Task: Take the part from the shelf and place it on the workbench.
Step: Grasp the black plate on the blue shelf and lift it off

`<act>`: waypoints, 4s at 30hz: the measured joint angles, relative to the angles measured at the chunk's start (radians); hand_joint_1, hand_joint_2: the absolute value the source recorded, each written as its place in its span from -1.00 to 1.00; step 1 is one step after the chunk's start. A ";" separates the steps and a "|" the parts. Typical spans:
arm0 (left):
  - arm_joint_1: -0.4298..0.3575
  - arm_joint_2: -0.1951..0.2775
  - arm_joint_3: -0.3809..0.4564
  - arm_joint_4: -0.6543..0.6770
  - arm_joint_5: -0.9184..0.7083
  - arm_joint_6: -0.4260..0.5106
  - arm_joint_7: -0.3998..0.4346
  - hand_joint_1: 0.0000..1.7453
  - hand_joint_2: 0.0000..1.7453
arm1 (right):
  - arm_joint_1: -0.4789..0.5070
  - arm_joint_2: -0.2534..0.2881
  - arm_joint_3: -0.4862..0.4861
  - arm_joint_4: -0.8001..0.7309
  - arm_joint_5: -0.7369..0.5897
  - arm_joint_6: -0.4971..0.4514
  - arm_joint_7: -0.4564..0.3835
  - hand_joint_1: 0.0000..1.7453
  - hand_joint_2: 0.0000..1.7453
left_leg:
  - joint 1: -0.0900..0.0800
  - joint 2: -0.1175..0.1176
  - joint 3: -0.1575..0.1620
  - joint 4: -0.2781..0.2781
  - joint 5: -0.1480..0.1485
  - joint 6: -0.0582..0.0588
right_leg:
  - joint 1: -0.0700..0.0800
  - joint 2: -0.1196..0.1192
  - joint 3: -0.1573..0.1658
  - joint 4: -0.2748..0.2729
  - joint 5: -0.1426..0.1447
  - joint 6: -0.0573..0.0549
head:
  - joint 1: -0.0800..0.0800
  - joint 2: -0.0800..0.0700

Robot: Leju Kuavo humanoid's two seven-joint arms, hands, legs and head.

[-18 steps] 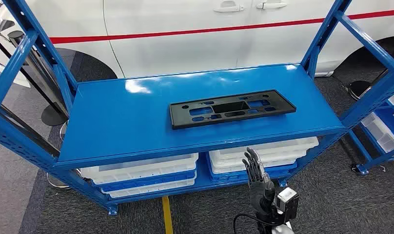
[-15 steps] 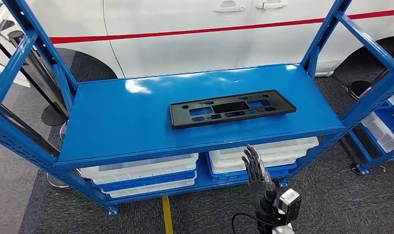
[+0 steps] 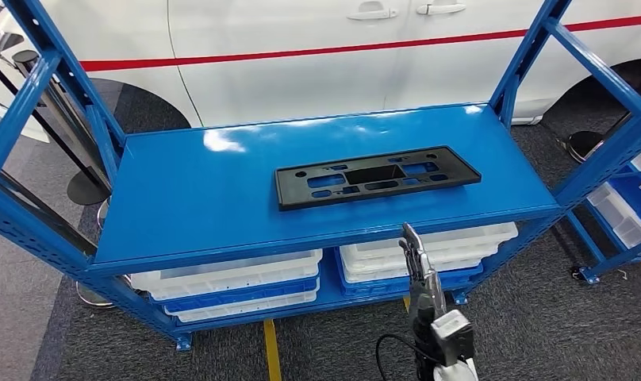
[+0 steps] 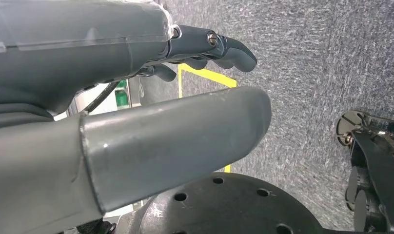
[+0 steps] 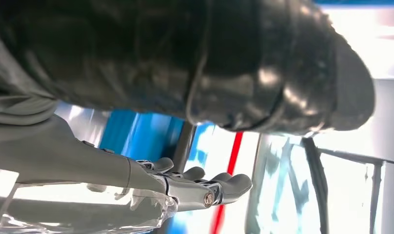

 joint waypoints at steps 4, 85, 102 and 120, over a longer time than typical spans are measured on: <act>-0.007 0.000 -0.009 0.000 -0.051 -0.033 0.019 -1.00 -1.00 | -0.149 -0.034 0.072 0.146 0.451 -0.423 0.162 -1.00 -1.00 | 0.000 0.004 0.001 0.000 0.000 0.000 | 0.000 0.004 0.000 0.000 0.002 0.002 | 0.000 0.000; -0.025 0.018 -0.019 0.002 -0.108 -0.145 0.021 -1.00 1.00 | -0.833 -0.183 0.302 1.052 0.977 -0.632 0.614 1.00 1.00 | 0.000 0.003 0.002 0.003 0.001 0.001 | 0.000 0.004 0.000 -0.001 0.003 0.004 | 0.000 0.000; -0.026 0.018 0.019 0.002 -0.080 -0.148 -0.012 -1.00 1.00 | -0.806 -0.183 0.302 1.019 0.977 -0.639 0.598 1.00 1.00 | 0.000 0.003 0.005 0.003 0.001 0.001 | 0.000 0.004 0.003 -0.001 0.003 0.004 | 0.000 0.000; -0.027 0.018 0.051 0.003 -0.082 -0.154 0.002 -1.00 1.00 | -0.611 -0.248 0.291 0.594 1.078 -0.646 0.511 1.00 1.00 | 0.009 0.002 -0.002 0.029 -0.014 0.008 | -0.016 0.000 -0.114 0.093 0.053 0.030 | 0.000 0.000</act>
